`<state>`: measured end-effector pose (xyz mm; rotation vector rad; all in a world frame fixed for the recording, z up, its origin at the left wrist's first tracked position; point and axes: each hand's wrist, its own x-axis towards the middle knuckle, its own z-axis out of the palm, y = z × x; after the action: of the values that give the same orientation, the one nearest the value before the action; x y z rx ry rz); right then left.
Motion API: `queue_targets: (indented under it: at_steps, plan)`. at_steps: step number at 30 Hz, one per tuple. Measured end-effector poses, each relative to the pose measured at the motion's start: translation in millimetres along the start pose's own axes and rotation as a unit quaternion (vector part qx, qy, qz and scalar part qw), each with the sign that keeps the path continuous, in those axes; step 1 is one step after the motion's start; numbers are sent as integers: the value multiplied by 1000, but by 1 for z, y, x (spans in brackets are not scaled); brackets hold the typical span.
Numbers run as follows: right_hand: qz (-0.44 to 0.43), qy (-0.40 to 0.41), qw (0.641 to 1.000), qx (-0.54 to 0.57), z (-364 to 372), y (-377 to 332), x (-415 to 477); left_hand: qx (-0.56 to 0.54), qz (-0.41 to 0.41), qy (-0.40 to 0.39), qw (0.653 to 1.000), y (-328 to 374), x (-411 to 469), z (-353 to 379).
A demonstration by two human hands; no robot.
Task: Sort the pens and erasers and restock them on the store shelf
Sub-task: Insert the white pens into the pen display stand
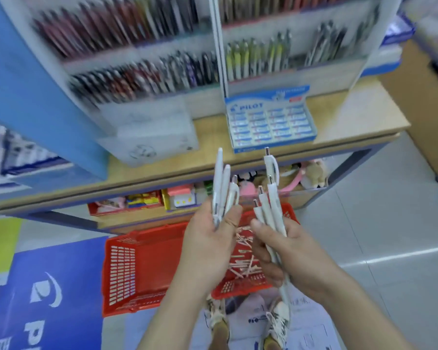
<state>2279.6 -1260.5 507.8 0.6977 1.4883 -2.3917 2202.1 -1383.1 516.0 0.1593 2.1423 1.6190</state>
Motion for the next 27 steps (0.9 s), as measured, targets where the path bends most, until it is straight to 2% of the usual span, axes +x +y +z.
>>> queue_targets:
  at_steps: [3,6,10,12,22,27]
  plan:
    - [-27,16,1000,1,28,-21,4,79,52,45,994,26,20,-46]
    - [-44,23,998,36,57,-38,10,221,117,101,963,56,46,-90]
    - [-54,37,994,82,93,-58,19,430,95,52,896,68,92,-127]
    - [-56,57,992,100,107,-66,25,484,65,9,873,60,112,-138]
    - [-46,117,991,42,132,-76,31,502,146,-11,852,48,127,-163]
    - [-51,152,985,63,129,-77,27,487,165,-33,857,38,124,-168]
